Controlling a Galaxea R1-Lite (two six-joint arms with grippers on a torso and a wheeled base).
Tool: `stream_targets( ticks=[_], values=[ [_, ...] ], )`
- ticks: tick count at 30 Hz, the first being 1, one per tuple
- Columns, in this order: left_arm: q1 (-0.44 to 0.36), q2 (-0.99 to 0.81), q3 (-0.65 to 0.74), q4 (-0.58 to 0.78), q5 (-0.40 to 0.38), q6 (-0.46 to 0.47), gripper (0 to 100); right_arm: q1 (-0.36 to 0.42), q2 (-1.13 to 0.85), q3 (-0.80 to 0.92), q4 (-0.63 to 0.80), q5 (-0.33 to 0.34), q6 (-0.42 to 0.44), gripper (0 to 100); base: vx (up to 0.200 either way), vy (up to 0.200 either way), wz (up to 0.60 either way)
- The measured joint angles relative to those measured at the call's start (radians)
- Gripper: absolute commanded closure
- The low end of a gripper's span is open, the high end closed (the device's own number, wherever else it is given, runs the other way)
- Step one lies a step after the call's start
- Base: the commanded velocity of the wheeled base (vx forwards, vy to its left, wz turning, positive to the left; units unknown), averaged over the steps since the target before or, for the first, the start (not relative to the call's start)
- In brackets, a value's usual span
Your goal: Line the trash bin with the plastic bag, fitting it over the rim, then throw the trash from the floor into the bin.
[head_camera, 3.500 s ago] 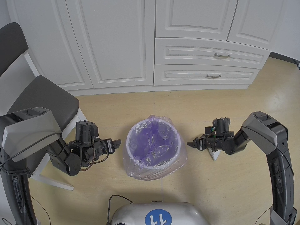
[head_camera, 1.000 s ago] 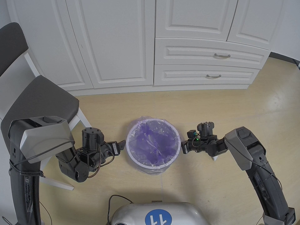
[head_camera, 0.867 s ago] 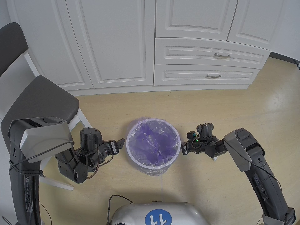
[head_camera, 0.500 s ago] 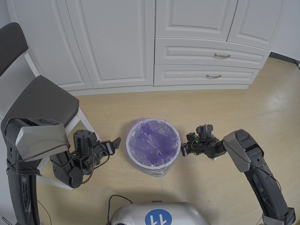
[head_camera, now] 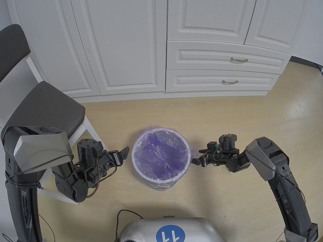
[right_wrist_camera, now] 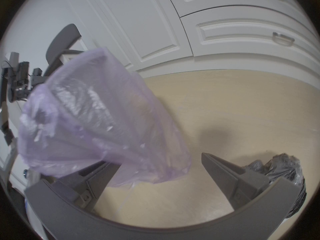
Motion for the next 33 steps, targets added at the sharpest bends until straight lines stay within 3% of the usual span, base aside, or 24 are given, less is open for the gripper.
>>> stream_targets(
  ticks=[7, 11, 15, 22, 33],
  values=[
    [-0.004, -0.014, 0.014, -0.001, 0.000, 0.004, 0, -0.082, -0.077, 0.088, -0.015, 0.163, 0.005, 0, 0.000, 0.000, 0.00],
    [-0.004, -0.022, 0.017, -0.002, 0.000, 0.004, 0, -0.103, -0.100, 0.096, -0.014, 0.205, 0.016, 0, 0.000, 0.000, 0.00],
    [-0.005, -0.026, 0.017, -0.003, -0.003, 0.004, 0, -0.108, -0.090, 0.031, -0.016, 0.162, 0.060, 0, 0.000, 0.000, 0.00],
    [-0.006, -0.028, 0.014, -0.004, -0.007, 0.003, 0, -0.065, -0.014, -0.132, 0.009, -0.010, 0.121, 0, 0.000, 0.000, 0.00],
    [-0.018, -0.024, 0.018, -0.058, -0.011, -0.005, 0, 0.028, 0.047, -0.174, 0.068, -0.043, 0.120, 0, 0.000, 0.000, 0.00]
  ],
)
